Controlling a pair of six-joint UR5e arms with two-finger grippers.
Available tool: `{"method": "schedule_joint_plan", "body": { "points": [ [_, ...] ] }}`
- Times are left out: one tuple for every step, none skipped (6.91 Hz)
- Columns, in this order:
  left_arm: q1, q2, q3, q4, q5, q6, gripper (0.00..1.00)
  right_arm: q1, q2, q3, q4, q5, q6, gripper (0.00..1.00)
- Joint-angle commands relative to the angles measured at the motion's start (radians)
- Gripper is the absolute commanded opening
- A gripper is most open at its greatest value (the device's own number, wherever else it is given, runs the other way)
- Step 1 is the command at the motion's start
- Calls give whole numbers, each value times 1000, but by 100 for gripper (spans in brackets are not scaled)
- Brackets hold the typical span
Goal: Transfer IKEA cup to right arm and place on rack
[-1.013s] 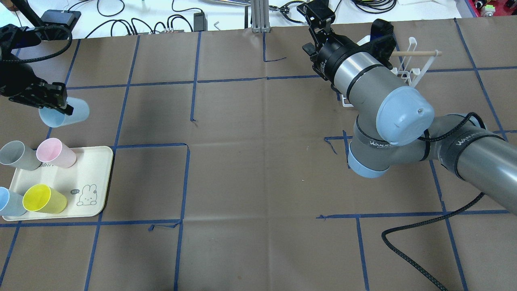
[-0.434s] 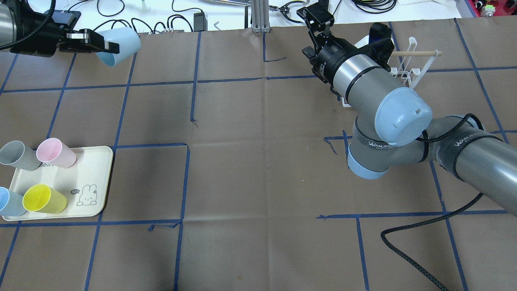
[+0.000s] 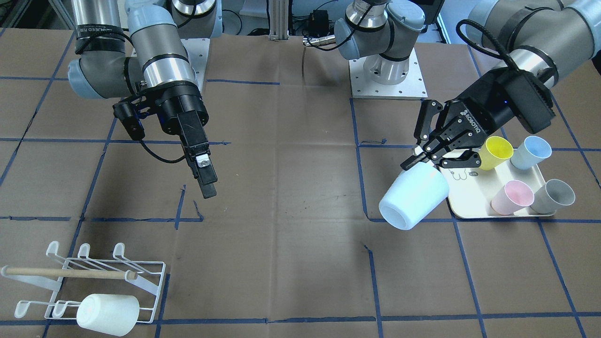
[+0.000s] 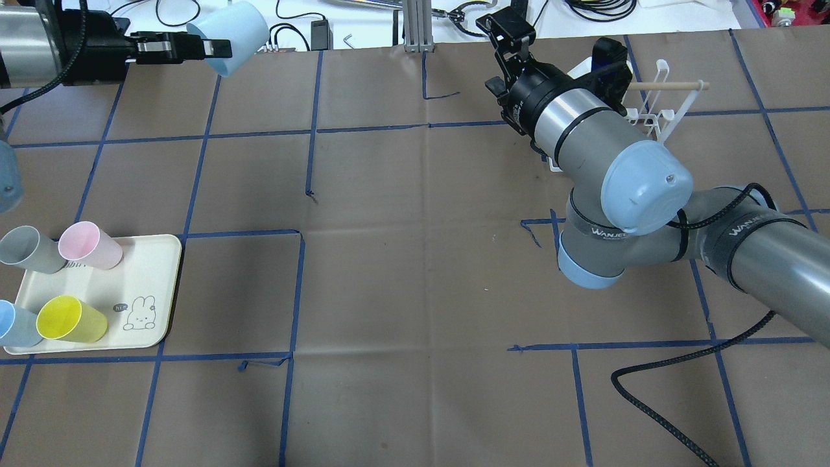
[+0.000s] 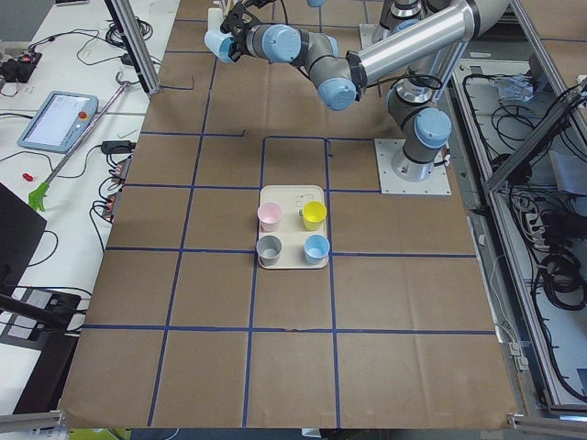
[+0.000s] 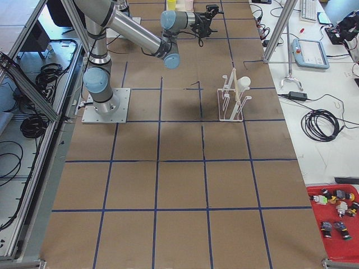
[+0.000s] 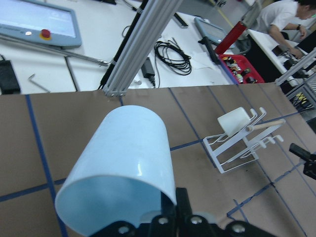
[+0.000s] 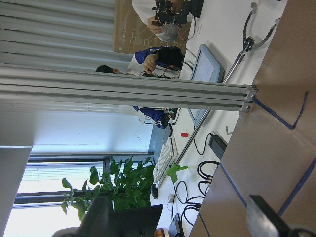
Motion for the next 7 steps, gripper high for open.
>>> {"method": "schedule_joint_plan", "body": {
  "points": [
    [-57, 1, -24, 58, -6, 48, 0, 10, 0, -3, 52, 15, 8, 100],
    [-61, -1, -27, 58, -4, 86, 0, 27, 0, -6, 60, 58, 11, 100],
    [-62, 6, -52, 58, -6, 149, 0, 27, -2, -8, 94, 134, 63, 99],
    [-63, 15, -81, 60, -6, 195, 0, 27, -3, -9, 96, 153, 107, 99],
    [-63, 27, -113, 60, -6, 247, 0, 31, -12, -8, 96, 153, 143, 99],
    [-63, 32, -159, 64, -12, 327, 0, 65, -14, -9, 96, 153, 190, 99],
    [-63, 21, -188, 80, -77, 365, 0, 77, -12, -11, 94, 152, 209, 98]
  ]
}}
